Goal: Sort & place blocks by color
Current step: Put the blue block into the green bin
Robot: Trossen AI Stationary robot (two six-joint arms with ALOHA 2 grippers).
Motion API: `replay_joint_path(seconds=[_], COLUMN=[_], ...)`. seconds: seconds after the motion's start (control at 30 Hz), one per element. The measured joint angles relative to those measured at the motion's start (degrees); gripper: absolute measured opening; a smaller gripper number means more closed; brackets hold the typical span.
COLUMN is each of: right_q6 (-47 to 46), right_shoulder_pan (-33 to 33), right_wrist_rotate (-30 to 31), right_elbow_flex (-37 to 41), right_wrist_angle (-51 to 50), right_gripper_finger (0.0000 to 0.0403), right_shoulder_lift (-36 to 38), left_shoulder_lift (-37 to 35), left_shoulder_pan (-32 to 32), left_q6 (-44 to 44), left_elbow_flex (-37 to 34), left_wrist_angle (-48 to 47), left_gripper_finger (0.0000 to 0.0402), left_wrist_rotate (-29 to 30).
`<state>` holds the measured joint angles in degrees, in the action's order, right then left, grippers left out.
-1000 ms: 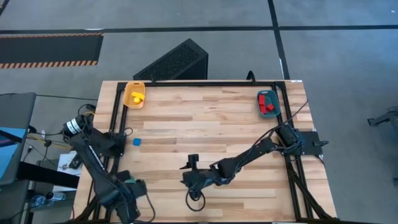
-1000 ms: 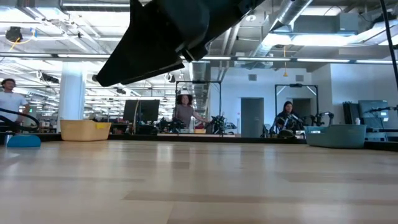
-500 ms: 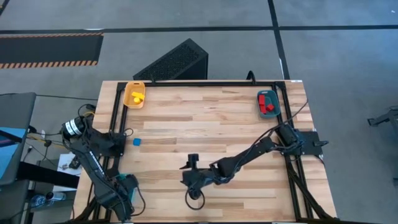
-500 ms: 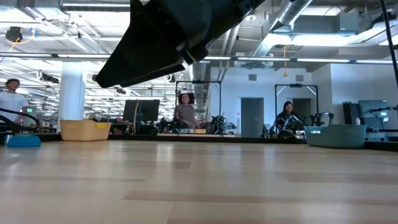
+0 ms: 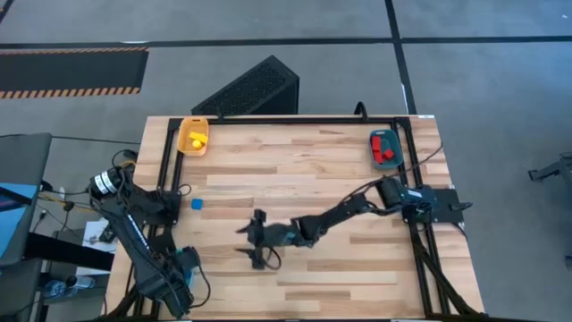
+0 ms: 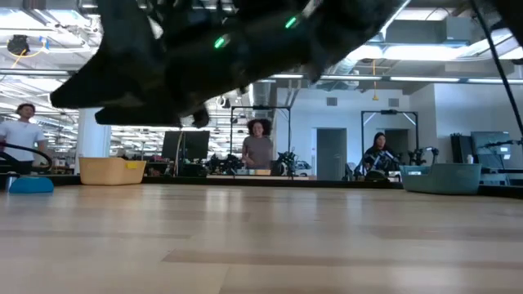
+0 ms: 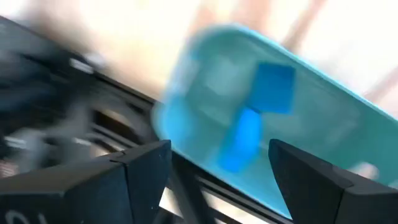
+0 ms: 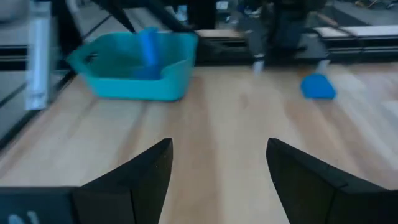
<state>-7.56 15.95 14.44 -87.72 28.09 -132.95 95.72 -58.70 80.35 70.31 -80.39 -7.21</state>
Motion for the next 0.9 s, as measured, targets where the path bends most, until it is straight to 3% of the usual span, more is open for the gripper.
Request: replay_joint_path(seconds=[0.13,0.27,0.33,0.6,0.9], right_q6=[1.1,1.5,1.8,7.6,12.6], right_shoulder_pan=[-3.9,-7.1,-8.3,-11.9,-14.5], right_wrist_rotate=[-3.1,-7.6,-8.8,-11.5,-13.3], right_elbow_flex=[-5.3,-12.9,-16.7,-31.9,-47.3], right_wrist_angle=[0.8,0.0,-1.2,-1.7,-4.6], right_gripper_finger=[0.0281,0.0281,0.0281,0.0282,0.0282], right_shoulder_lift=[-4.1,-9.4,-11.9,-21.0,-32.2], left_shoulder_lift=[-0.1,-1.9,-1.9,-1.8,-2.0], left_shoulder_pan=[0.2,1.3,2.6,7.8,15.3], left_q6=[0.7,4.9,9.0,15.3,5.9], left_elbow_flex=[3.4,2.7,2.7,2.6,2.6], left_wrist_angle=[-10.1,-8.4,-8.7,-9.6,-9.6], left_gripper_finger=[0.0258,0.0258,0.0258,0.0258,0.0258], left_wrist_rotate=[14.3,36.1,42.5,45.2,45.6])
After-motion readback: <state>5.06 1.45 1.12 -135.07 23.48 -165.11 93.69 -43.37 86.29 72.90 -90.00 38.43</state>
